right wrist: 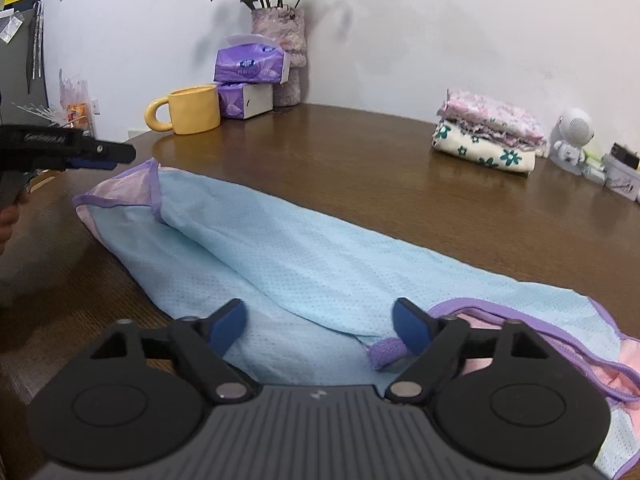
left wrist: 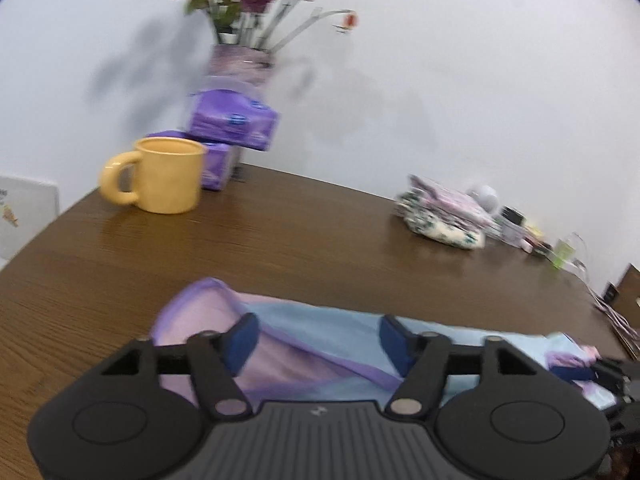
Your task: Fold clothes
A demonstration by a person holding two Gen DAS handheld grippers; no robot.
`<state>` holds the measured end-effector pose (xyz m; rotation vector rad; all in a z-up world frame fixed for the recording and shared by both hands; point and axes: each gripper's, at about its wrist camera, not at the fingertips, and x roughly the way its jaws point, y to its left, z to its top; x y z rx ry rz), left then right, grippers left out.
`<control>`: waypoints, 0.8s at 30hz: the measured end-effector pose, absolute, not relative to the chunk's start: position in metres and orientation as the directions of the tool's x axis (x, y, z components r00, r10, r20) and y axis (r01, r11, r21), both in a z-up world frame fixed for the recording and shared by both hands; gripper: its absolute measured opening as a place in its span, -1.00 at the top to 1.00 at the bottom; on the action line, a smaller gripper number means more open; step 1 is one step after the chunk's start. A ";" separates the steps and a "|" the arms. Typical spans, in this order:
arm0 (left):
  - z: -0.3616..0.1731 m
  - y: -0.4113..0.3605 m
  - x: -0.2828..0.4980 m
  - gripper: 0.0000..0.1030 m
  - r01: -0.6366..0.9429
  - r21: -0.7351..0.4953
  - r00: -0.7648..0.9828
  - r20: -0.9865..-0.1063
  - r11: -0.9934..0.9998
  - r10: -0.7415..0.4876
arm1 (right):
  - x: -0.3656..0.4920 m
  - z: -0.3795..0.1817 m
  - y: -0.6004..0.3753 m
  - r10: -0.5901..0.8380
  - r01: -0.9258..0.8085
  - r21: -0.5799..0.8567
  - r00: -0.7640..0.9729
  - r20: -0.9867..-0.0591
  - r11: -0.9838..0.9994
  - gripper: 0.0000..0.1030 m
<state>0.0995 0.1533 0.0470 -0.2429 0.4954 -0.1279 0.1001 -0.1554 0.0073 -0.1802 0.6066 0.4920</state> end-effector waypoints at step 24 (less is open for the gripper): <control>0.039 0.049 0.089 -0.95 0.143 -0.267 0.864 -0.436 0.953 -0.251 | 0.064 0.027 -0.231 0.126 -0.092 0.093 0.868 -0.481 0.991 -0.99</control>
